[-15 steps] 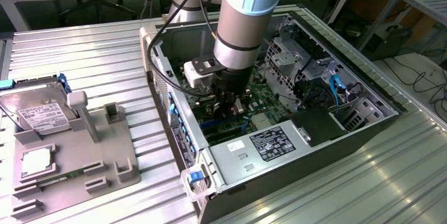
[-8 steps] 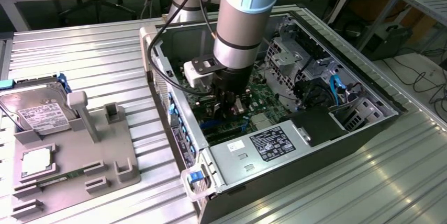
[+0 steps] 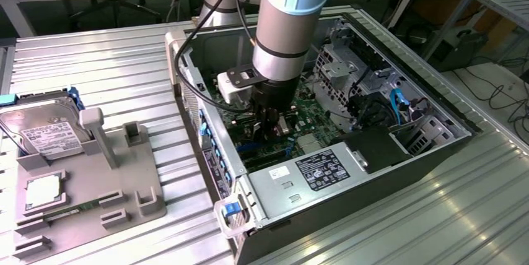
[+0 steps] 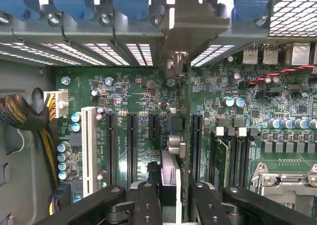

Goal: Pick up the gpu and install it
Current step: 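Insert the gpu into the slot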

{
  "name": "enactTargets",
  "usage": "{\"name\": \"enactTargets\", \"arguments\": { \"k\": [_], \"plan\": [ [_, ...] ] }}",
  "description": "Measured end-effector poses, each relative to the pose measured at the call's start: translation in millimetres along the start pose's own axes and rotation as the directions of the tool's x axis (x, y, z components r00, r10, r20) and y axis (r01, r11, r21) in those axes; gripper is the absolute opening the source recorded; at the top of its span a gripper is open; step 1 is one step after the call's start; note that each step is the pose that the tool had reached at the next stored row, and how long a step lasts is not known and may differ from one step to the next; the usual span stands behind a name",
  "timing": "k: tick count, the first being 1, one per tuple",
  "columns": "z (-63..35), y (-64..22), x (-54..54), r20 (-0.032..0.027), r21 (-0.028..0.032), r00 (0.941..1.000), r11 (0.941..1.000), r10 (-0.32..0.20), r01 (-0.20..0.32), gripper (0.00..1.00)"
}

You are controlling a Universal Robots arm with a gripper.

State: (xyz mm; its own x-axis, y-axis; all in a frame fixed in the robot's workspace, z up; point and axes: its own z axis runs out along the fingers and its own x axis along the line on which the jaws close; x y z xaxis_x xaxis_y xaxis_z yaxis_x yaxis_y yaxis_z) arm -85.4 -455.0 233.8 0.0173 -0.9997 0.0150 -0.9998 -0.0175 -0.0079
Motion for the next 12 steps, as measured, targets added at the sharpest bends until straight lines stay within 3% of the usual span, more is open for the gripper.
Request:
{"name": "enactTargets", "arguments": {
  "k": [12],
  "plan": [
    [0.0, -1.5, 0.0, 0.0001, -0.0001, 1.0000, 1.0000, 0.000, 0.000, 0.28]
  ]
}}
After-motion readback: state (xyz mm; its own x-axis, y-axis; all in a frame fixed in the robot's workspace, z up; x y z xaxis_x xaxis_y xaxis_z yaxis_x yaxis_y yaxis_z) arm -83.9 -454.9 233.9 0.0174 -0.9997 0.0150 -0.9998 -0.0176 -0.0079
